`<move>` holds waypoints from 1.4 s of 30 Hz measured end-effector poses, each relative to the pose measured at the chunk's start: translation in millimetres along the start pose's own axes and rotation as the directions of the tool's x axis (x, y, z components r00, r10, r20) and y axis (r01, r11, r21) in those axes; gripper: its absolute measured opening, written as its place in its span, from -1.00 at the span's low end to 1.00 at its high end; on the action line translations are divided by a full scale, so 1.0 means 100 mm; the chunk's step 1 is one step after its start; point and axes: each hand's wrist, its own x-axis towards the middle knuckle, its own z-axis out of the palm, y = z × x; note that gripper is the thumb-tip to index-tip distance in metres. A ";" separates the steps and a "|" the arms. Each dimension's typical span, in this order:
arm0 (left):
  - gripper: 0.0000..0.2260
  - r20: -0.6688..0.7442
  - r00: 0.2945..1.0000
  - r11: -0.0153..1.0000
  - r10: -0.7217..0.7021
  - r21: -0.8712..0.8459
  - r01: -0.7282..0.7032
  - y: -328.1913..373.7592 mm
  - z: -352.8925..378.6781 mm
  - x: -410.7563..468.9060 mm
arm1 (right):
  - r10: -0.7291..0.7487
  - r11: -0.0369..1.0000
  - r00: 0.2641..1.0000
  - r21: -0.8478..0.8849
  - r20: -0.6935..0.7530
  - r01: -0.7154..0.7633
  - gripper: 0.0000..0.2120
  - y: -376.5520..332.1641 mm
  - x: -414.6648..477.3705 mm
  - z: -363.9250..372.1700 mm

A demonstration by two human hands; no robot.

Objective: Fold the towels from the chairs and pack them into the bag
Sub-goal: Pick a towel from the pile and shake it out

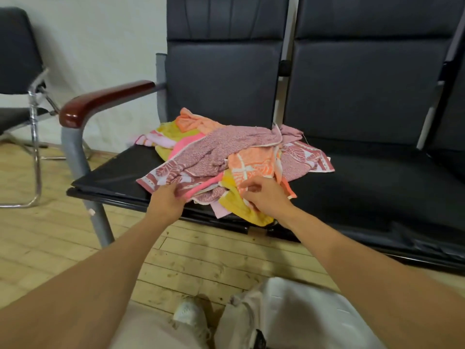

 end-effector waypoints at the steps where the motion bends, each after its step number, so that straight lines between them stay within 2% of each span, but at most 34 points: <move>1: -0.66 -0.008 1.000 0.999 0.013 0.043 -0.012 -0.03 0.00 -0.01 | 0.004 1.000 1.000 0.001 -0.005 -0.004 -0.85 -0.01 0.00 0.01; 4: -0.84 -0.093 0.994 0.985 0.061 0.164 -0.045 -0.03 0.00 -0.04 | 0.010 1.000 1.000 0.002 -0.030 -0.010 -0.84 -0.02 -0.04 0.00; 7: -0.85 -0.171 0.982 0.975 0.081 0.220 -0.042 0.00 -0.02 -0.04 | 0.008 1.000 0.999 -0.023 -0.032 -0.009 -0.85 -0.02 -0.09 -0.06; 11: -0.88 -0.096 0.986 0.968 0.135 0.224 -0.110 0.05 0.02 -0.06 | 0.000 0.999 1.000 -0.044 -0.026 -0.001 -0.81 -0.05 -0.12 -0.11; 13: -0.77 -0.047 0.992 0.979 0.118 0.170 -0.108 0.05 0.03 -0.06 | -0.005 0.999 1.000 -0.050 -0.011 0.004 -0.81 -0.09 -0.13 -0.12; 17: -0.92 -0.096 0.992 0.968 0.084 0.246 -0.058 0.10 -0.02 -0.04 | -0.028 0.998 0.999 -0.055 0.033 0.030 -0.81 -0.16 -0.13 -0.11; 19: -0.89 -0.107 0.991 0.990 0.076 0.122 -0.063 0.16 -0.07 -0.05 | -0.018 0.998 1.000 -0.054 0.025 0.020 -0.81 -0.18 -0.12 -0.10; 22: -0.82 -0.135 0.987 0.973 0.084 -0.203 -0.110 0.28 -0.25 -0.12 | -0.013 0.999 1.000 -0.036 0.003 0.013 -0.81 -0.24 -0.13 -0.12; 25: -0.86 -0.131 0.988 0.833 0.080 -0.535 -0.139 0.48 -0.48 -0.29 | -0.008 1.000 1.000 0.024 0.002 0.008 -0.84 -0.31 -0.13 -0.13; 27: -0.86 -0.136 0.987 0.755 0.082 -0.638 -0.151 0.66 -0.60 -0.38 | 0.010 0.996 1.000 0.083 0.005 -0.011 -0.84 -0.40 -0.14 -0.13; 29: -0.86 -0.182 0.974 0.700 0.131 -0.679 -0.221 0.91 -0.70 -0.45 | 0.085 0.960 0.996 0.268 0.015 -0.086 -0.72 -0.56 -0.16 -0.16; 32: -0.83 -0.223 0.916 0.577 0.332 -0.720 -0.385 1.35 -0.79 -0.60 | 0.215 0.757 0.971 0.611 0.102 -0.232 -0.67 -0.76 -0.12 -0.33; 34: -0.84 -0.152 0.876 0.546 0.458 -0.730 -0.412 1.61 -0.75 -0.73 | 0.272 0.592 0.948 0.748 0.164 -0.299 -0.53 -0.85 -0.12 -0.51; 36: -0.84 -0.043 0.839 0.580 0.542 -0.703 -0.411 1.78 -0.61 -0.84 | 0.300 0.565 0.942 0.767 0.153 -0.305 -0.48 -0.87 -0.17 -0.73; 38: -0.82 0.082 0.811 0.615 0.580 -0.697 -0.369 1.88 -0.41 -0.93 | 0.338 0.636 0.937 0.711 0.093 -0.300 -0.68 -0.84 -0.33 -1.00; 40: -0.76 0.215 0.797 0.645 0.564 -0.718 -0.263 1.96 -0.21 -1.00 | 0.369 0.742 0.929 0.611 -0.027 -0.276 -0.93 -0.66 -0.47 -1.31; 42: -0.74 0.307 0.778 0.665 0.548 -0.724 -0.183 2.04 0.00 -1.04 | 0.341 0.821 0.937 0.510 -0.076 -0.257 -0.87 -0.45 -0.64 -1.60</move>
